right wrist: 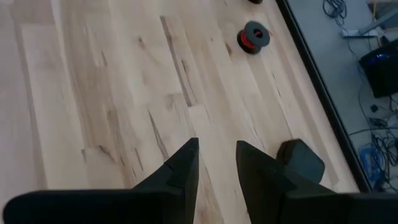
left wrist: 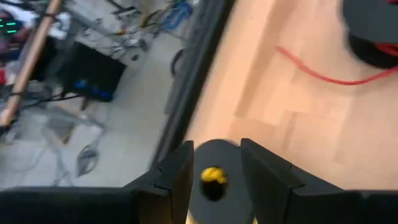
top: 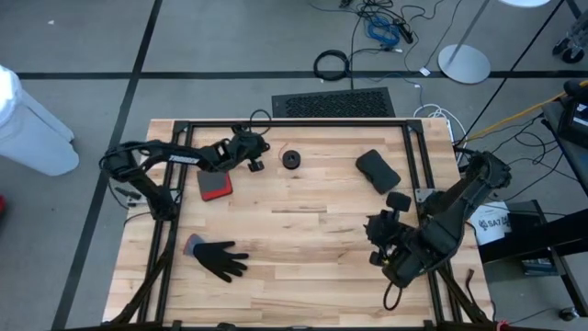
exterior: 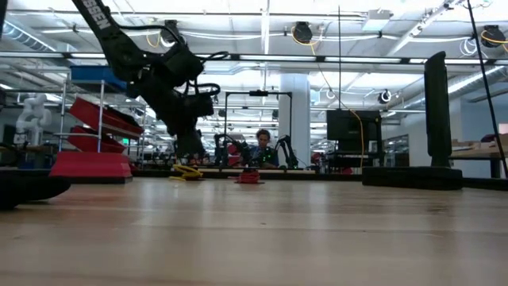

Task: Coil cords
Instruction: Uncoil the yellow wire from the spool

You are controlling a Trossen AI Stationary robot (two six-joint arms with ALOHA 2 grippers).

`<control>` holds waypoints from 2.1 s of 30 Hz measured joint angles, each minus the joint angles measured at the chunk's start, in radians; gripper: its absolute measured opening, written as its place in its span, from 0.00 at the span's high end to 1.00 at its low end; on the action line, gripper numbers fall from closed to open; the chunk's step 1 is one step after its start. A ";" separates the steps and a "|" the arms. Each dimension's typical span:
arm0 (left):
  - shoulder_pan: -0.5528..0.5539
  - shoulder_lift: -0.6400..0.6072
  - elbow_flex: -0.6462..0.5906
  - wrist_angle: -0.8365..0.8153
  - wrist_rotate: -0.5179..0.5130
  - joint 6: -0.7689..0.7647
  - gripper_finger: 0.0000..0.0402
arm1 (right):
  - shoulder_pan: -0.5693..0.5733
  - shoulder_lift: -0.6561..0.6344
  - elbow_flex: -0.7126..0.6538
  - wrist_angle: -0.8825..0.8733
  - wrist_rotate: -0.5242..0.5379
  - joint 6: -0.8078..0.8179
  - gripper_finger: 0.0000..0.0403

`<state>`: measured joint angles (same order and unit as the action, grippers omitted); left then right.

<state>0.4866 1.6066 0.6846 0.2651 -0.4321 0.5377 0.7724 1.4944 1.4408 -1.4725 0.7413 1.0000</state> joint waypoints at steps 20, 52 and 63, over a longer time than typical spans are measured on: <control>0.002 0.030 0.000 -0.066 -0.031 0.020 0.49 | 0.092 0.001 -0.266 0.033 -0.005 0.276 0.77; 0.040 0.209 0.003 0.074 -0.096 0.028 0.97 | 0.094 0.001 -0.291 0.050 0.049 0.279 0.77; -0.038 0.200 0.002 0.041 -0.164 0.044 0.98 | 0.094 0.001 -0.291 0.056 0.072 0.279 0.77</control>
<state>0.4488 1.8067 0.6862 0.3059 -0.5965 0.5816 0.8661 1.4952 1.1500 -1.4162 0.8130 1.2793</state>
